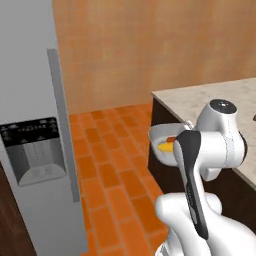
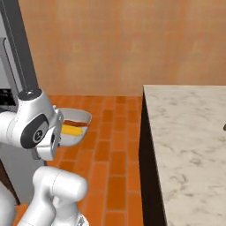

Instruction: Take the meat container that has the shrimp and place it on the second highest rack of the freezer. Then take the vegetable container that has the carrot and corn and place it on the highest rack of the freezer.

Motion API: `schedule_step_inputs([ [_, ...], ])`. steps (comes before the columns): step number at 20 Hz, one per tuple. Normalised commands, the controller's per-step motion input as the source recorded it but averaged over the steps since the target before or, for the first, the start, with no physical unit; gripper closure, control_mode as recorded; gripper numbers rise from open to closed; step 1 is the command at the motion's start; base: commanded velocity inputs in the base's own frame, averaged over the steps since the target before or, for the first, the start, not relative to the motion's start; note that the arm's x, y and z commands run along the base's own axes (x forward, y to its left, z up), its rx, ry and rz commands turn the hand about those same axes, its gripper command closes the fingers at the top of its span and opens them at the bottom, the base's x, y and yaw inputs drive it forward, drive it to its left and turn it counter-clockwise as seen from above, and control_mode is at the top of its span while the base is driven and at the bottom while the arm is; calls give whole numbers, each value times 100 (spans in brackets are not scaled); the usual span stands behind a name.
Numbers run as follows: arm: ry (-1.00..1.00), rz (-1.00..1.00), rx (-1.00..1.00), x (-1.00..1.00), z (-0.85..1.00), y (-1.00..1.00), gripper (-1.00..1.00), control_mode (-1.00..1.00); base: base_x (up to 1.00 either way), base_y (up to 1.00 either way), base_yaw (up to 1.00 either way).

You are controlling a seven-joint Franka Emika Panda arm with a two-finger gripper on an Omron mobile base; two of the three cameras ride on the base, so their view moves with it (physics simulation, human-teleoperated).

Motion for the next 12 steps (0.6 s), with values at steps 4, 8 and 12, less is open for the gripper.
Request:
schedule_step_inputs([
  [4, 0, 0, 0, 0, 0, 0, 100, 100, 100, -2, 3],
  [8, 0, 0, 0, 0, 0, 0, 100, 100, 99, -21, 6],
  [12, 0, 0, 0, 0, 0, 0, 100, 100, 93, -32, 10],
])
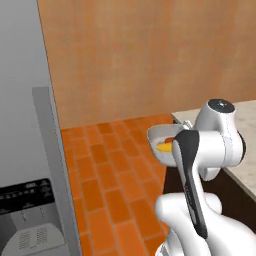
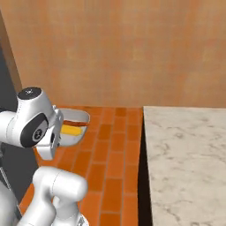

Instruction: Take the meat container that has the shrimp and place it on the second highest rack of the freezer. Then take the vegetable container that has the carrot and corn and place it on the highest rack of the freezer.

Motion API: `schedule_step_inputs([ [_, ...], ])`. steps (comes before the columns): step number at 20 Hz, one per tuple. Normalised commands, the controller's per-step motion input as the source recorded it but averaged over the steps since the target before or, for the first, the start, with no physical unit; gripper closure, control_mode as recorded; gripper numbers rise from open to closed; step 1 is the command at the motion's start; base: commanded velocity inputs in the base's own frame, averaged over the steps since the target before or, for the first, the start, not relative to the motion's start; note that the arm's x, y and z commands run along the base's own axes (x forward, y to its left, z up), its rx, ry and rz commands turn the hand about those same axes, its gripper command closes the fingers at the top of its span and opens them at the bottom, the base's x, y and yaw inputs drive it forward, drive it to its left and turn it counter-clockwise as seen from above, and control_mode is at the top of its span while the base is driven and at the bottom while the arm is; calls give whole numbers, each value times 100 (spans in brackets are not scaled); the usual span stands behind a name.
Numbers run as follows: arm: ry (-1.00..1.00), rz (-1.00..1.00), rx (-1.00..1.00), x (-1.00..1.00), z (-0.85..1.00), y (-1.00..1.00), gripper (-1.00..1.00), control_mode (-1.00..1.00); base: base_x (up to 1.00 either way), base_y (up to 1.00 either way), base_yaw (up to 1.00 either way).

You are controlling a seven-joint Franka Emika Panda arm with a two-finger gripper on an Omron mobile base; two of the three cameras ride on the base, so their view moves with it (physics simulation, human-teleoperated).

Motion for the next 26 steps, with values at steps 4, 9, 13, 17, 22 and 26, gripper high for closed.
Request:
schedule_step_inputs([
  [4, 0, 0, 0, 0, 0, 0, 100, 100, 91, -12, 14],
  [9, 0, 0, 0, 0, 0, 0, 100, 100, 92, -23, 16],
  [13, 0, 0, 0, 0, 0, 0, 100, 100, 79, -44, 22],
  [17, 0, 0, 0, 0, 0, 0, 100, 100, 39, -34, 47],
  [22, 0, 0, 0, 0, 0, 0, 100, 100, 11, -45, 76],
  [26, 0, 0, 0, 0, 0, 0, 100, 100, 3, -40, 84],
])
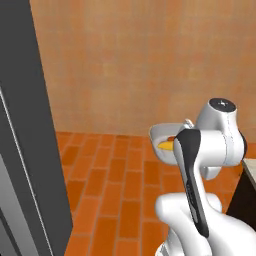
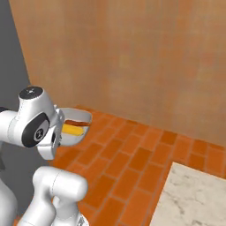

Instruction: Take the meat container that has the shrimp and place it on the second highest rack of the freezer. Then take the vegetable container that has the carrot and corn and place it on the highest rack of the freezer.

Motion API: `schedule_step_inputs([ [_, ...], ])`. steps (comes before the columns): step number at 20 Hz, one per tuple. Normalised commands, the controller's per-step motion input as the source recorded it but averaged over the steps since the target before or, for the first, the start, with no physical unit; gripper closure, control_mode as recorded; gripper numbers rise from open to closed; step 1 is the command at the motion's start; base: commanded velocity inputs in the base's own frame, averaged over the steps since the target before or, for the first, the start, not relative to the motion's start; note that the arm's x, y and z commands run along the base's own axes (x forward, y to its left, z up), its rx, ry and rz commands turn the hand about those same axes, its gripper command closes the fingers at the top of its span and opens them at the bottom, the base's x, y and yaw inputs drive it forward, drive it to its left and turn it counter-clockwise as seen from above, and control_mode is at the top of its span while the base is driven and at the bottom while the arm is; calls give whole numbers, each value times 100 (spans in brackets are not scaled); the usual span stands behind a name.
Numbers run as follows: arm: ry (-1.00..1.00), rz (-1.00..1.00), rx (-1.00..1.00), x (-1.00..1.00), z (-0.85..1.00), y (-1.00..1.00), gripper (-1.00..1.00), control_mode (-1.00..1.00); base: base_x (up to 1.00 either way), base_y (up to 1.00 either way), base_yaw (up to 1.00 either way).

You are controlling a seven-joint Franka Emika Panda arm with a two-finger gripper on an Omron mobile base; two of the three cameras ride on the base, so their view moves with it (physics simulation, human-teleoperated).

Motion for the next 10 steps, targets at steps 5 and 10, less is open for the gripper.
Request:
schedule_step_inputs([
  [5, 0, 0, 0, 0, 0, 0, 100, 100, 14, -43, 81],
  [10, 0, 0, 0, 0, 0, 0, 100, 100, 59, -10, 38],
])
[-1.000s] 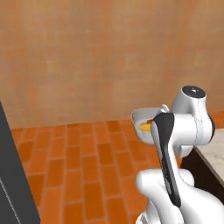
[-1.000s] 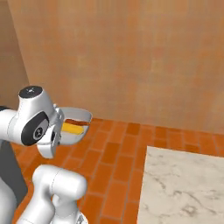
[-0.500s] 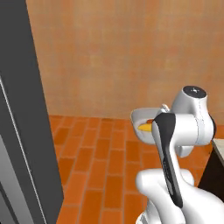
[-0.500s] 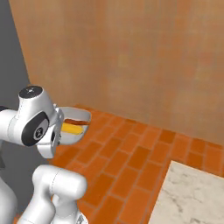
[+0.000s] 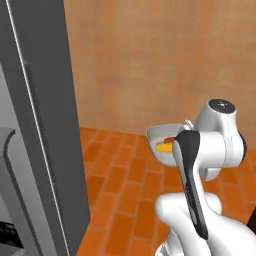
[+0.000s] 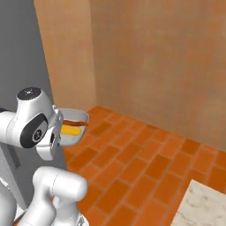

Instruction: Take the meat container that has the shrimp and place it on the second highest rack of the freezer. Then take the vegetable container that has the carrot and corn and place it on the highest rack of the freezer.

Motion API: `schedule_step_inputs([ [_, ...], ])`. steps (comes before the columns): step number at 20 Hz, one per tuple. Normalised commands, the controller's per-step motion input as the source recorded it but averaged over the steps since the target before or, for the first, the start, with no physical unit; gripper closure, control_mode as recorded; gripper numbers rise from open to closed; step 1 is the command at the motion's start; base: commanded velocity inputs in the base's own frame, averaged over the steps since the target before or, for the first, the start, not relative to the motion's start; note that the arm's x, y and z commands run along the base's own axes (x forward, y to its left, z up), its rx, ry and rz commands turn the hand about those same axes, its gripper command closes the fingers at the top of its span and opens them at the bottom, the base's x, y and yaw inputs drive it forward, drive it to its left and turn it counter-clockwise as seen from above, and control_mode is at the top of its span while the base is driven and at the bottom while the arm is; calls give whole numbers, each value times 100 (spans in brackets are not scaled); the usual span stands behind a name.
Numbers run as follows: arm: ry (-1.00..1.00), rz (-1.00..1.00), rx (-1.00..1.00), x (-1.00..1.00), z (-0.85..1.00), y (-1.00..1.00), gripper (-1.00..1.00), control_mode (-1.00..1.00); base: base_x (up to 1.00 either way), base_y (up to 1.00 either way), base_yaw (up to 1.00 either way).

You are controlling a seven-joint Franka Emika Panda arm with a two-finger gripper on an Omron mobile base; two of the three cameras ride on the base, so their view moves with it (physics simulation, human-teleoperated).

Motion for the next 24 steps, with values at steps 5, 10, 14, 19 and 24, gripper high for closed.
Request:
schedule_step_inputs([
  [5, 0, 0, 0, 0, 0, 0, 100, 100, 64, 0, 23],
  [10, 0, 0, 0, 0, 0, 0, 100, 100, 31, 0, 67],
  [14, 0, 0, 0, 0, 0, 0, 100, 100, 27, -3, 82],
  [19, 0, 0, 0, 0, 0, 0, 100, 100, 47, -32, 75],
  [24, 0, 0, 0, 0, 0, 0, 100, 100, 58, -35, 69],
])
